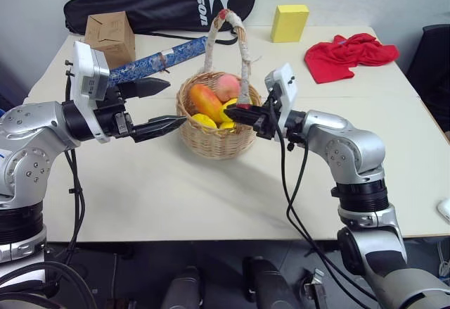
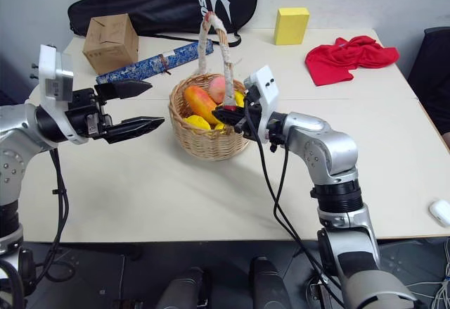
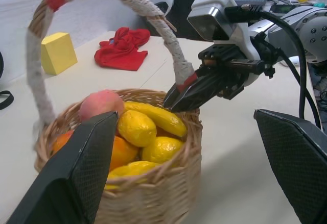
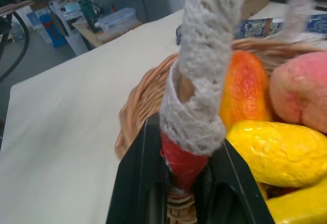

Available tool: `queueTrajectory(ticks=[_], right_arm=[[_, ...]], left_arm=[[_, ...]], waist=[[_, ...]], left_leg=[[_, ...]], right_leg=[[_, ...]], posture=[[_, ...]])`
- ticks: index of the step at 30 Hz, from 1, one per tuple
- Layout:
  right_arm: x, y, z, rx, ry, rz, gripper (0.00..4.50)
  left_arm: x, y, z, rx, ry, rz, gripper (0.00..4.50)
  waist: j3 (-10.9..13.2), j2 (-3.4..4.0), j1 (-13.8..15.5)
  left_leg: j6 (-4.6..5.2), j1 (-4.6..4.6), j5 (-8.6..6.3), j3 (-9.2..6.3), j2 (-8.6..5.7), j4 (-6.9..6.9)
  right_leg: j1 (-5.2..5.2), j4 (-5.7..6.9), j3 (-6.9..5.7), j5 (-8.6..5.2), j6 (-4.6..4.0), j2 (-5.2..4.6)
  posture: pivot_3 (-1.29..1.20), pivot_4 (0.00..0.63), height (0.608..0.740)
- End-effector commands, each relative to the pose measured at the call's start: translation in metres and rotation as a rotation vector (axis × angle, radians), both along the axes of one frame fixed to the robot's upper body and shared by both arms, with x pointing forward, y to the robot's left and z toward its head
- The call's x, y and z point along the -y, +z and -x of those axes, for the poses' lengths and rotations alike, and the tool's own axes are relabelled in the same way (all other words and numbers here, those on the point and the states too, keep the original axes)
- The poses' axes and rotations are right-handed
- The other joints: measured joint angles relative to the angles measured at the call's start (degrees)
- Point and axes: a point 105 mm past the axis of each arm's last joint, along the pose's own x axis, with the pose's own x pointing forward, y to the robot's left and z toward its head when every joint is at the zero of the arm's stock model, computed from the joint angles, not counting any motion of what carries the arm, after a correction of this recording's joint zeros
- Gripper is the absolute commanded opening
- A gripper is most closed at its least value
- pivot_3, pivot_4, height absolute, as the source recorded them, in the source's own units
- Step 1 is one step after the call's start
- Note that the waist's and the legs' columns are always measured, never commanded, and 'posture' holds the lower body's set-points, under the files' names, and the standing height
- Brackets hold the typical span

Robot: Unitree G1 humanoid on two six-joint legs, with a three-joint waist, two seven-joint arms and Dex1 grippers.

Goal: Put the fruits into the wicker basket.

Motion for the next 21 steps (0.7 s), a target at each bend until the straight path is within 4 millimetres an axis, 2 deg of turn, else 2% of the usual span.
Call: queueTrajectory(ticks=[1,4,8,12,15,21], right_arm=[[0.023,0.020,0.010,0.061,-0.004,-0.043,0.24],[0.060,0.033,0.012,0.087,-0.073,-0.047,0.24],[0.152,0.066,0.029,0.132,-0.282,-0.051,0.24],[0.221,0.065,0.042,0.134,-0.509,0.041,0.24],[0.248,0.054,0.049,0.122,-0.597,0.085,0.24],[0.273,0.012,0.050,0.081,-0.751,0.141,0.24]], left_arm=[[0.007,0.013,0.004,0.058,-0.030,0.018,4.50],[0.015,0.015,0.004,0.049,-0.065,0.058,4.50],[0.028,0.009,0.002,0.038,-0.107,0.064,4.50],[0.035,0.007,0.000,0.025,-0.145,0.074,4.50],[0.040,0.005,-0.002,0.020,-0.167,0.069,4.50],[0.051,0.004,-0.004,0.013,-0.219,0.071,4.50]], waist=[[0.0,0.00,0.1],[0.0,0.00,0.5],[0.0,0.01,1.4],[0.0,0.02,1.8],[0.0,0.01,1.4],[0.0,0.01,0.3]], left_leg=[[0.00,0.00,0.00,-0.01,0.00,0.00],[0.04,-0.09,0.00,-0.06,-0.04,0.03],[0.19,-0.26,-0.01,-0.07,-0.11,0.05],[0.24,-0.34,-0.03,-0.04,-0.09,0.04],[0.24,-0.27,-0.04,0.15,-0.03,0.03],[0.33,0.51,0.00,0.92,-0.02,-0.02]], right_leg=[[0.00,0.00,0.00,0.00,0.00,0.00],[0.01,-0.06,-0.06,0.01,0.02,-0.03],[0.00,-0.29,-0.09,0.07,0.13,-0.11],[0.01,-0.50,-0.09,0.09,0.16,-0.06],[0.03,-0.51,0.00,0.12,0.22,0.12],[0.18,-0.26,0.50,0.16,0.28,0.47]], posture=[[0.00,0.150,0.740],[0.00,0.150,0.740],[0.00,0.150,0.740],[0.00,0.150,0.740],[0.00,0.150,0.740],[0.00,0.150,0.740]])
